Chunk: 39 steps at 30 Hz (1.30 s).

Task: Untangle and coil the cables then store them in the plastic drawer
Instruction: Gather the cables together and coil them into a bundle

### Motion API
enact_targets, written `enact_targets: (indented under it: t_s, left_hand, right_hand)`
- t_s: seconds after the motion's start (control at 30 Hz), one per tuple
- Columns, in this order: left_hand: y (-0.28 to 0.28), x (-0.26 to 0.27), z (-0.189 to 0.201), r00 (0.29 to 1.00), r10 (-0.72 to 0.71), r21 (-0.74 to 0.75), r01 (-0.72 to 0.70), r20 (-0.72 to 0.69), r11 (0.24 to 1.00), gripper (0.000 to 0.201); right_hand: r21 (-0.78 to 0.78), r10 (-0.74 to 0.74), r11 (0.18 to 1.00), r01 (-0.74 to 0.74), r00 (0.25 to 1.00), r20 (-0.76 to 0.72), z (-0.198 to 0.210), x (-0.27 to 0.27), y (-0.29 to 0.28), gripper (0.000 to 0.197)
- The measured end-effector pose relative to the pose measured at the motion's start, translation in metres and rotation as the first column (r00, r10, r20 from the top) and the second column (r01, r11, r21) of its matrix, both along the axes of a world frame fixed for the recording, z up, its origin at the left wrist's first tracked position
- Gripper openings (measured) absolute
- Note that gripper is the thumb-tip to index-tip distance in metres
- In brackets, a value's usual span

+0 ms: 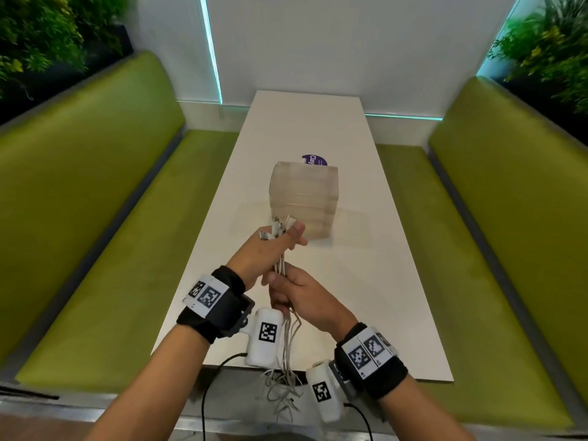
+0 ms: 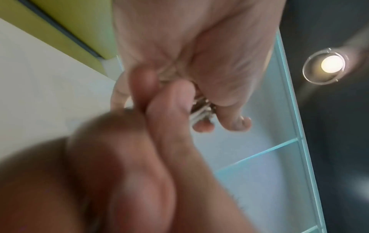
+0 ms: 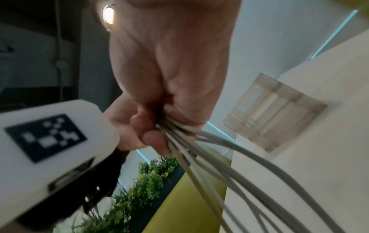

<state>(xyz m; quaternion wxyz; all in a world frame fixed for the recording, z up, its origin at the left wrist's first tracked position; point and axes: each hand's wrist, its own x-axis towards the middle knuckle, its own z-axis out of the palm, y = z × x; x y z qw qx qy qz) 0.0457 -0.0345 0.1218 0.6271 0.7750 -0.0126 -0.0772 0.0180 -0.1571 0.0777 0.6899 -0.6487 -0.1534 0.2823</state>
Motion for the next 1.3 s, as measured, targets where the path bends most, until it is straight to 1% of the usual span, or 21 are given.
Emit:
enact_targets:
  t_s: [0.13, 0.17, 0.23, 0.27, 0.3, 0.33, 0.43, 0.5, 0.57, 0.67, 0.7, 0.77, 0.83, 0.9, 0.97, 1.0, 1.07, 1.17, 1.2, 1.23, 1.3]
  left_hand:
    - [0.018, -0.002, -0.015, 0.981, -0.195, -0.168, 0.189, -0.021, 0.967, 0.081]
    - [0.02, -0.005, -0.022, 0.975, -0.221, -0.213, 0.207, -0.041, 0.955, 0.087]
    - [0.02, -0.012, -0.038, 0.969, -0.216, -0.331, 0.166, -0.119, 0.929, 0.106]
    - [0.018, -0.017, -0.047, 0.966, -0.216, -0.361, 0.151, -0.145, 0.92, 0.11]
    - [0.014, -0.022, -0.054, 0.961, -0.226, -0.369, 0.155, -0.159, 0.917, 0.108]
    - [0.009, -0.028, -0.059, 0.957, -0.239, -0.366, 0.166, -0.163, 0.916, 0.101]
    - [-0.004, -0.041, -0.061, 0.958, -0.244, -0.36, 0.178, -0.148, 0.916, 0.07]
    - [-0.011, -0.044, -0.06, 0.976, -0.184, -0.283, 0.146, -0.114, 0.948, 0.046]
    - [-0.018, -0.046, -0.064, 0.994, -0.093, -0.184, 0.08, -0.061, 0.98, 0.023]
    - [-0.031, -0.054, -0.074, 0.998, -0.048, -0.16, 0.041, -0.041, 0.986, 0.026]
    - [-0.033, -0.056, -0.078, 0.998, -0.047, -0.152, 0.04, -0.044, 0.988, 0.027]
    - [-0.034, -0.056, -0.08, 0.996, -0.065, -0.118, 0.058, -0.054, 0.991, 0.03]
    - [-0.031, -0.052, -0.078, 0.991, -0.119, -0.102, 0.112, -0.063, 0.988, 0.03]
    - [-0.023, -0.045, -0.072, 0.983, -0.175, -0.06, 0.172, -0.055, 0.983, 0.022]
    - [-0.018, -0.035, -0.063, 0.983, -0.181, -0.056, 0.179, -0.028, 0.982, 0.011]
    - [-0.017, -0.03, -0.058, 0.984, -0.175, -0.084, 0.173, -0.014, 0.981, 0.009]
    - [-0.017, -0.022, -0.047, 0.98, -0.197, -0.111, 0.196, -0.002, 0.974, 0.011]
    - [-0.019, -0.018, -0.039, 0.969, -0.248, -0.109, 0.246, -0.002, 0.963, 0.016]
    - [-0.019, -0.017, -0.039, 0.973, -0.23, -0.118, 0.229, 0.005, 0.966, 0.016]
    - [-0.018, -0.016, -0.041, 0.981, -0.195, -0.116, 0.196, 0.014, 0.974, 0.017]
    - [-0.012, -0.011, -0.046, 0.99, -0.128, -0.027, 0.129, 0.053, 0.991, 0.022]
  right_hand:
    - [0.127, -0.001, 0.992, 0.01, 0.998, -0.07, 0.001, 0.002, -0.008, 0.024]
    - [0.163, -0.018, 0.986, 0.032, 0.996, -0.082, 0.002, 0.003, -0.01, 0.022]
    - [0.208, -0.065, 0.975, 0.083, 0.994, -0.09, 0.0, 0.006, -0.013, 0.018]
    - [0.224, -0.088, 0.969, 0.106, 0.992, -0.089, -0.001, 0.008, -0.014, 0.018]
    - [0.234, -0.117, 0.963, 0.136, 0.989, -0.091, -0.002, 0.01, -0.015, 0.019]
    - [0.242, -0.136, 0.958, 0.156, 0.986, -0.097, -0.005, 0.013, -0.016, 0.02]
    - [0.231, -0.157, 0.956, 0.178, 0.982, -0.105, -0.008, 0.018, -0.019, 0.018]
    - [0.243, -0.157, 0.953, 0.178, 0.982, -0.104, -0.002, 0.019, -0.02, 0.016]
    - [0.292, -0.214, 0.923, 0.251, 0.965, -0.153, 0.006, 0.024, -0.019, 0.015]
    - [0.424, -0.297, 0.792, 0.44, 0.884, -0.362, 0.02, 0.038, -0.018, 0.014]
    - [0.428, -0.298, 0.777, 0.463, 0.868, -0.398, 0.023, 0.042, -0.019, 0.011]
    - [0.415, -0.275, 0.793, 0.447, 0.869, -0.41, 0.026, 0.046, -0.019, 0.01]
    - [0.428, -0.256, 0.806, 0.409, 0.893, -0.371, 0.025, 0.047, -0.02, 0.021]
    - [0.439, -0.245, 0.817, 0.374, 0.914, -0.323, 0.025, 0.047, -0.019, 0.026]
    - [0.399, -0.234, 0.857, 0.327, 0.936, -0.265, 0.024, 0.047, -0.019, 0.029]
    - [0.34, -0.238, 0.89, 0.304, 0.945, -0.223, 0.025, 0.047, -0.019, 0.033]
    - [0.172, -0.271, 0.944, 0.283, 0.958, -0.091, 0.027, 0.046, -0.018, 0.04]
    - [-0.018, -0.307, 0.95, 0.311, 0.946, 0.107, 0.036, 0.048, -0.019, 0.04]
    - [-0.073, -0.293, 0.95, 0.304, 0.947, 0.13, 0.039, 0.048, -0.021, 0.046]
    - [-0.118, -0.257, 0.955, 0.274, 0.956, 0.141, 0.04, 0.049, -0.026, 0.057]
    - [-0.183, -0.207, 0.955, 0.231, 0.968, 0.143, 0.044, 0.048, -0.036, 0.082]
